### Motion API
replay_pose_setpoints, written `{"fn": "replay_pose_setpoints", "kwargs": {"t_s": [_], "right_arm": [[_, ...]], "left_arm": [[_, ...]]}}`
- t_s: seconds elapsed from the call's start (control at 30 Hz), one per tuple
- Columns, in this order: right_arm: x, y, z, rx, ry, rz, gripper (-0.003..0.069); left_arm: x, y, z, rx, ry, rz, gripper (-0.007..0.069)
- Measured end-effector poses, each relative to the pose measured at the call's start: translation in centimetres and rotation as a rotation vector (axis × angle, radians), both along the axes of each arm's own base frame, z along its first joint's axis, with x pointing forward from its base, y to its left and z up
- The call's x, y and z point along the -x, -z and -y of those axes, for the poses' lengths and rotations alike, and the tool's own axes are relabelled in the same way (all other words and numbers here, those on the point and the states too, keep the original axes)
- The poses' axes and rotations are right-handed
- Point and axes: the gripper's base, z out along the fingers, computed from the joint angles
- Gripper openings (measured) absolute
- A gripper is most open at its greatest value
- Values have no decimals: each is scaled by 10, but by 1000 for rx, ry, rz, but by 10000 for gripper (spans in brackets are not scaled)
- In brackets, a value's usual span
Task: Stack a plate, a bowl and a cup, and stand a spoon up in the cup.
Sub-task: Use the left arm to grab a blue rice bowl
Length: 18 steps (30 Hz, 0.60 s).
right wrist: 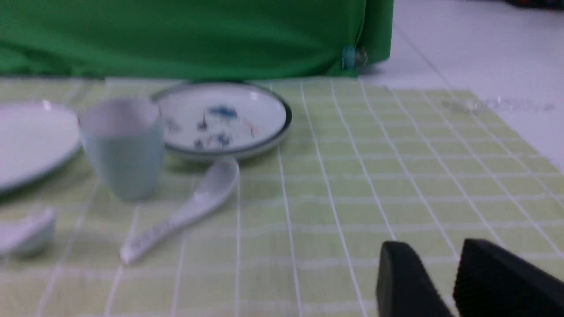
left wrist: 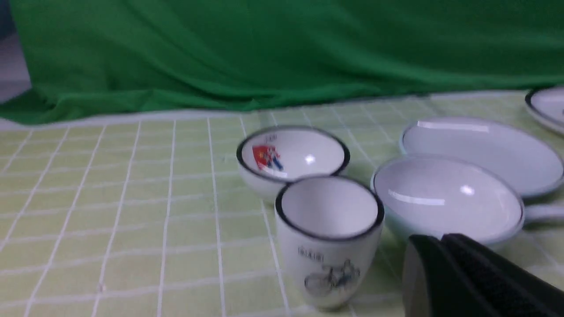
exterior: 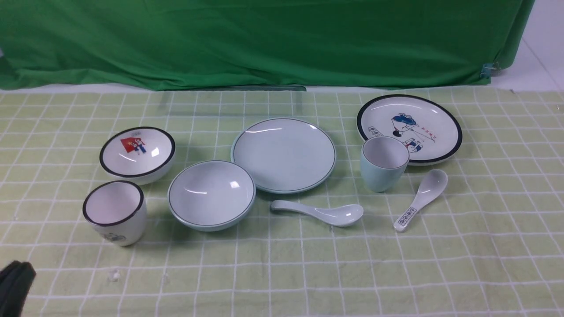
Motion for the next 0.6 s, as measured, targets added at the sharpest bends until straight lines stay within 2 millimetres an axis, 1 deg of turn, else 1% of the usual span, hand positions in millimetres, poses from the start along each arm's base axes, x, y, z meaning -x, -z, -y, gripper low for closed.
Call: {"fn": "replay_pose_setpoints", "kwargs": {"t_s": [0.07, 0.1, 0.2, 0.3, 0.37, 0.4, 0.47, 0.5, 0.53, 0.6], "right_arm": [[2, -19, 1, -52, 10, 218, 235], [4, -26, 2, -65, 11, 295, 236], [11, -42, 3, -127, 0, 488, 238], [17, -53, 3, -174, -18, 628, 237], [19, -55, 3, -199, -29, 657, 237], [19, -55, 3, -202, -30, 657, 237], [20, -56, 2, -170, -41, 678, 234], [20, -56, 2, -167, -40, 677, 233], [20, -57, 0, -117, -44, 677, 219], [18, -67, -3, -34, -47, 659, 142]], "left_arm": [[2, -17, -2, 16, -19, 188, -30], [3, -23, -2, 21, -25, 251, -30], [10, -40, -5, 39, -45, 461, -30], [17, -52, -7, 67, -55, 611, -30], [21, -58, -7, 116, -46, 684, -30], [22, -58, -8, 123, -44, 692, -30], [30, -66, -9, 242, 2, 807, -30], [30, -67, -9, 249, 6, 812, -30], [32, -73, -9, 284, 27, 830, -30], [32, -96, -6, 297, 59, 792, -30]]}}
